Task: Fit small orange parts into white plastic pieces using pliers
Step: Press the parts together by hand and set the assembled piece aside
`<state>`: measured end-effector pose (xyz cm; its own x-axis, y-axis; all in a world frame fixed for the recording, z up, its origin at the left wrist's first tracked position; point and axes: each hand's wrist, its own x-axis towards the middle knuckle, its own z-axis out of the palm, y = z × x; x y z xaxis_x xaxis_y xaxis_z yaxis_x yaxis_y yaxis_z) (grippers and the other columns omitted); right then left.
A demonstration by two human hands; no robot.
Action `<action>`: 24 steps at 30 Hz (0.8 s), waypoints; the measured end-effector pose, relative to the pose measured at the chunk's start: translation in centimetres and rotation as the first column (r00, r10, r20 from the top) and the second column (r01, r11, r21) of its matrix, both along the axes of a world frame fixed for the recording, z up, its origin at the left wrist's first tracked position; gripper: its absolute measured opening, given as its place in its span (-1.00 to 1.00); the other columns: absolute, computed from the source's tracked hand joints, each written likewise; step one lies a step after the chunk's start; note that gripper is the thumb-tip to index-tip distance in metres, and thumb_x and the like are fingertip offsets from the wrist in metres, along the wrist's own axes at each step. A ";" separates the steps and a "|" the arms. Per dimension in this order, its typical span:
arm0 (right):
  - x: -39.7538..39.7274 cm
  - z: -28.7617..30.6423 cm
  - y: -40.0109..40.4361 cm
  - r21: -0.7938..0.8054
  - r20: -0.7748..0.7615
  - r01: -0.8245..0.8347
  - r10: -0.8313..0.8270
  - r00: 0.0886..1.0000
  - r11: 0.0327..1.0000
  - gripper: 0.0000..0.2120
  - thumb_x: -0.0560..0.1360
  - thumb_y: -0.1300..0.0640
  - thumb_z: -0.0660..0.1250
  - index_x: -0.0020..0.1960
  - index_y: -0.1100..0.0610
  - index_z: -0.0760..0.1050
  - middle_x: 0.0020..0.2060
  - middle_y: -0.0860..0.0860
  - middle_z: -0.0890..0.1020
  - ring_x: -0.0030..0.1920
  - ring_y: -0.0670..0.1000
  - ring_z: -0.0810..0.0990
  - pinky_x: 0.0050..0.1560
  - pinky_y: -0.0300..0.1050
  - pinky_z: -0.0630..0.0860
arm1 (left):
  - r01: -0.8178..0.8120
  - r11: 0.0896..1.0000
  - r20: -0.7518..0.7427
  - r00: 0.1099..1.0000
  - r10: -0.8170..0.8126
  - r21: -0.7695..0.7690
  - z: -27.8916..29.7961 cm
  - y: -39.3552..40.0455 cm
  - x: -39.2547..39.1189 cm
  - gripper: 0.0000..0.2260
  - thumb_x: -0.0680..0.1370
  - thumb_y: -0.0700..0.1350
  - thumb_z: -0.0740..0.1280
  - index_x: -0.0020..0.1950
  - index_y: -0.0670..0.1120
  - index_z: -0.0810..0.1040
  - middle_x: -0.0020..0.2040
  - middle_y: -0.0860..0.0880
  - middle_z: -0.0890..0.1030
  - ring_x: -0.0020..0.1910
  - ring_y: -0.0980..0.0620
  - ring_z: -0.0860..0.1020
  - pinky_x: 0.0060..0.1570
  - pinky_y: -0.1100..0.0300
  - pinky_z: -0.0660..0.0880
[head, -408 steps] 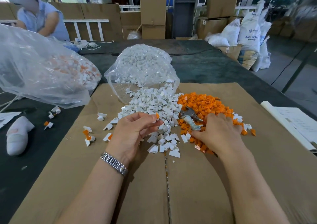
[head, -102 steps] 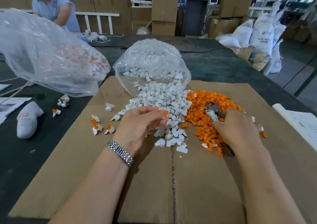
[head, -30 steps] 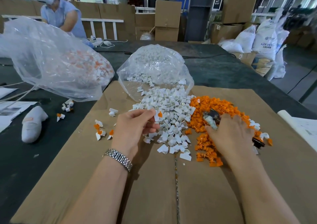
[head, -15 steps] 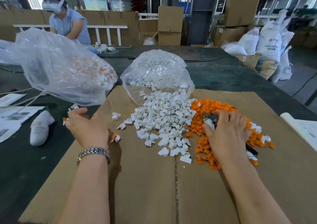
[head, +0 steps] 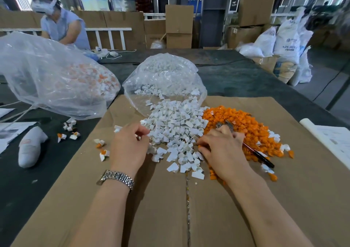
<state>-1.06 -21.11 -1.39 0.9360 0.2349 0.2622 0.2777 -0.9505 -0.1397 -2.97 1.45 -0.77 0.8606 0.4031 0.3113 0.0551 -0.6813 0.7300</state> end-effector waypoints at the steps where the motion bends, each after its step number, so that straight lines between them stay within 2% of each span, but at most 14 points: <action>1: 0.0 -0.1 0.0 0.001 0.012 0.005 -0.005 1.000 1.000 -0.80 0.62 -0.10 0.27 0.19 -0.15 0.57 0.14 -0.20 0.57 0.26 -0.02 0.30 0.12 0.03 0.12 | 0.018 1.000 -0.013 1.000 -0.018 0.018 0.0 0.0 0.0 -0.84 0.56 -0.22 0.39 -0.08 0.05 0.62 -0.07 0.14 0.60 -0.09 0.09 0.56 -0.15 0.15 0.48; 5: -0.1 0.0 -0.3 0.141 0.137 0.027 -0.047 0.989 0.990 -0.92 0.61 -0.03 0.27 0.05 -0.06 0.51 -0.05 -0.15 0.58 0.13 -0.01 0.42 0.05 -0.03 0.11 | 0.121 0.989 -0.042 0.992 -0.118 0.082 0.1 -0.4 -0.4 -0.88 0.52 -0.11 0.43 -0.14 0.11 0.58 -0.12 0.15 0.58 -0.17 0.17 0.51 -0.23 0.19 0.47; 7: -0.2 0.1 -0.4 0.200 0.170 0.037 -0.072 0.983 0.979 -0.96 0.61 0.01 0.29 0.04 -0.05 0.51 -0.12 -0.14 0.59 0.06 -0.01 0.47 0.06 -0.03 0.15 | 0.131 0.982 -0.110 0.987 -0.116 0.139 0.2 -0.3 -0.5 -0.89 0.51 -0.04 0.43 -0.14 0.11 0.52 -0.15 0.13 0.55 -0.20 0.16 0.51 -0.25 0.16 0.50; 10: -0.1 0.1 -0.4 0.202 0.164 0.044 -0.078 0.983 0.978 -0.96 0.62 0.00 0.29 0.04 -0.06 0.50 -0.12 -0.15 0.58 0.03 -0.03 0.48 0.11 -0.01 0.20 | 0.157 0.958 -0.238 0.966 -0.100 0.238 0.1 -0.1 -0.6 -0.83 0.50 0.09 0.45 -0.10 0.11 0.48 -0.18 0.14 0.55 -0.21 0.17 0.50 -0.30 0.16 0.46; 15: -0.2 0.2 -0.3 0.204 0.176 0.017 -0.054 0.983 0.979 -0.97 0.61 0.01 0.30 0.02 -0.05 0.48 -0.13 -0.15 0.57 0.00 -0.04 0.46 0.03 -0.06 0.13 | 0.289 0.934 -0.250 0.939 -0.235 0.210 0.2 -0.7 -0.8 -0.94 0.54 0.06 0.45 -0.03 0.15 0.61 -0.14 0.16 0.57 -0.17 0.23 0.50 -0.27 0.30 0.40; 19: -0.3 0.3 -0.3 0.214 0.188 0.011 -0.053 0.981 0.977 -0.96 0.60 0.02 0.32 -0.01 -0.04 0.47 -0.15 -0.14 0.56 -0.03 -0.03 0.45 0.00 -0.06 0.10 | 0.360 0.922 -0.229 0.918 -0.323 0.145 0.5 -1.3 -1.2 -0.86 0.48 0.14 0.50 -0.08 0.15 0.60 -0.13 0.15 0.57 -0.16 0.21 0.52 -0.25 0.30 0.39; 24: -0.3 0.4 -0.3 0.243 0.176 -0.022 -0.021 0.984 0.970 -0.93 0.60 -0.01 0.34 0.05 -0.04 0.54 -0.12 -0.15 0.56 0.02 -0.03 0.49 0.15 0.00 0.21 | 0.373 0.919 -0.273 0.904 -0.330 0.124 0.6 -0.9 -1.1 -0.93 0.50 0.04 0.52 -0.11 0.13 0.65 -0.05 0.12 0.58 -0.11 0.21 0.52 -0.23 0.38 0.34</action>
